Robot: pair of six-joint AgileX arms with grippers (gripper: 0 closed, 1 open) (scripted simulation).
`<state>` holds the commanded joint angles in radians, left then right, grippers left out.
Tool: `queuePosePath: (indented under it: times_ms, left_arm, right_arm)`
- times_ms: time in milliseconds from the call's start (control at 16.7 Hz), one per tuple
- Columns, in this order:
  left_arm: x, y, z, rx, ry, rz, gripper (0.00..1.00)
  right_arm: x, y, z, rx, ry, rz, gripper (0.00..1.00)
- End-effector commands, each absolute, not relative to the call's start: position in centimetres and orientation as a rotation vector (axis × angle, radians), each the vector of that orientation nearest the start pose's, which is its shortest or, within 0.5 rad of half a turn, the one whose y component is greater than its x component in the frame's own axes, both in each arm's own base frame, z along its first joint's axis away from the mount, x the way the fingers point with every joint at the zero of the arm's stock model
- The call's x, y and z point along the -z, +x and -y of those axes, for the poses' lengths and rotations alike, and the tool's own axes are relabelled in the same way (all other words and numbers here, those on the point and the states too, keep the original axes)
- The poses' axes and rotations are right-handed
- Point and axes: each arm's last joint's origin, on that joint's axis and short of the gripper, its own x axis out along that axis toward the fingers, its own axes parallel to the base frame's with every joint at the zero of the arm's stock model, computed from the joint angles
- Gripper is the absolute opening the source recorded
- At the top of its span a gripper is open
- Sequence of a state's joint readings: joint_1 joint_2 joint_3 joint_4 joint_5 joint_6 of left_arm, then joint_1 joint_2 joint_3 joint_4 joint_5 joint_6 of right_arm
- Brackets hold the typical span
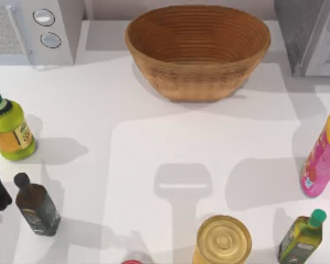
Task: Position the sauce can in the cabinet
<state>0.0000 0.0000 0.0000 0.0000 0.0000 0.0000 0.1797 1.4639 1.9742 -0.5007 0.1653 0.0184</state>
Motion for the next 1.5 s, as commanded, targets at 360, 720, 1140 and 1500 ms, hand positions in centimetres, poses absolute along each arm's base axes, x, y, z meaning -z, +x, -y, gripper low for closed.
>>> queuePosePath:
  times_ms: [360,720,1140,1500]
  left_arm:
    - [-16.0,10.6,0.1,0.0,0.0,0.0,1.0]
    - [-16.0,10.6,0.1,0.0,0.0,0.0,1.0]
    - [-16.0,10.6,0.1,0.0,0.0,0.0,1.0]
    - [-16.0,10.6,0.1,0.0,0.0,0.0,1.0]
  right_arm:
    - [-51.4,37.7,-5.4,-0.028,0.0,-0.012,0.0]
    - [-50.9,39.6,-4.5,-0.001,0.002,-0.006,0.0]
    - [-50.9,39.6,-4.5,-0.001,0.002,-0.006,0.45]
    - [-50.9,39.6,-4.5,-0.001,0.002,-0.006,0.9]
